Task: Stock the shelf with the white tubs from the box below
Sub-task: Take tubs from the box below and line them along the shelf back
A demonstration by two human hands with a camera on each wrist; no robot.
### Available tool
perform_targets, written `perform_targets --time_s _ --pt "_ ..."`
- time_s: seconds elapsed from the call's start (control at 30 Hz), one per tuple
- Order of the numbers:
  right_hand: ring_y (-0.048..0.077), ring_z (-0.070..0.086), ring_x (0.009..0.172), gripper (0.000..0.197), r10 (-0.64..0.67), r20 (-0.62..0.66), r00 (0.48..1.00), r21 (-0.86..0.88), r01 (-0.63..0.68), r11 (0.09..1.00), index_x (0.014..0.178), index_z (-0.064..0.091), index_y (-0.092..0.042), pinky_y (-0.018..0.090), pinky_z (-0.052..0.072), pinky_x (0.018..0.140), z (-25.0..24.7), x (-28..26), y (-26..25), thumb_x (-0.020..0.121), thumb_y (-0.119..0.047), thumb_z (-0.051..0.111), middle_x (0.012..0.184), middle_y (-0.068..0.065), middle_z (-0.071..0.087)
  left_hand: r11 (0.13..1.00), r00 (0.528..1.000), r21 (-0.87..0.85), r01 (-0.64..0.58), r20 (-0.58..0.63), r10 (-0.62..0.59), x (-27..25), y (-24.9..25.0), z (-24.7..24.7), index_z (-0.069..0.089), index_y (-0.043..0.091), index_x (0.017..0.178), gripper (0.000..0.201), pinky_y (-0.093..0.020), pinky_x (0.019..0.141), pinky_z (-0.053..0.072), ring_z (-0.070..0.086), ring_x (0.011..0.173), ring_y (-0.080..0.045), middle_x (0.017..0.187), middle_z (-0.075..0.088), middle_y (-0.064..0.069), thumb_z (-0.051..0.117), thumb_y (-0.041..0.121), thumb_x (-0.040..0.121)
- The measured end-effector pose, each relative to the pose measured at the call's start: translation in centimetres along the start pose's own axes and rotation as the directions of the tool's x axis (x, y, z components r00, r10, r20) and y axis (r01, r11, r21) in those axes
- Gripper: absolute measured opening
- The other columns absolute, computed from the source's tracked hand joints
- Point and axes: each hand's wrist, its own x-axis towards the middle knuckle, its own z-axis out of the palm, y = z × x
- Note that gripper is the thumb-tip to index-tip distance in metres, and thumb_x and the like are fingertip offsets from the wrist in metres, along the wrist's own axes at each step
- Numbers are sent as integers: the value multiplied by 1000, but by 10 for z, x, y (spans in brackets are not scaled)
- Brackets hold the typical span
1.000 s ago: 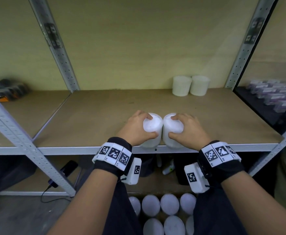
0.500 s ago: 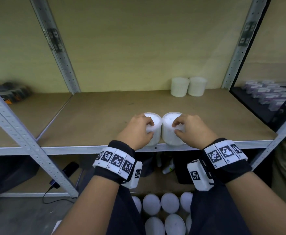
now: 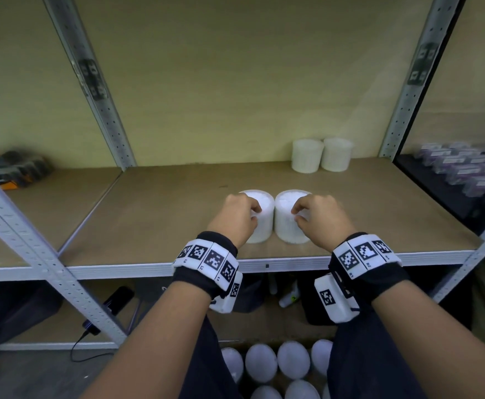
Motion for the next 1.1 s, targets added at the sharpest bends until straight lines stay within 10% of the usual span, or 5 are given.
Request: perform_targets --time_s 0.73,1.1 --pt "25 63 105 22 23 24 999 -2 -23 1000 105 70 -11 33 51 89 21 162 21 89 -10 55 111 7 70 999 1000 -41 0 -24 -1 162 -38 16 70 9 111 27 -27 98 47 62 109 -21 117 67 -8 58 4 87" --pt "26 63 99 20 -4 -41 999 -51 1 999 104 67 -9 24 36 71 40 221 36 92 -15 52 108 8 68 999 997 -35 -42 -71 39 220 -55 29 69 10 111 26 -21 92 43 62 108 -21 115 67 -7 57 7 88"
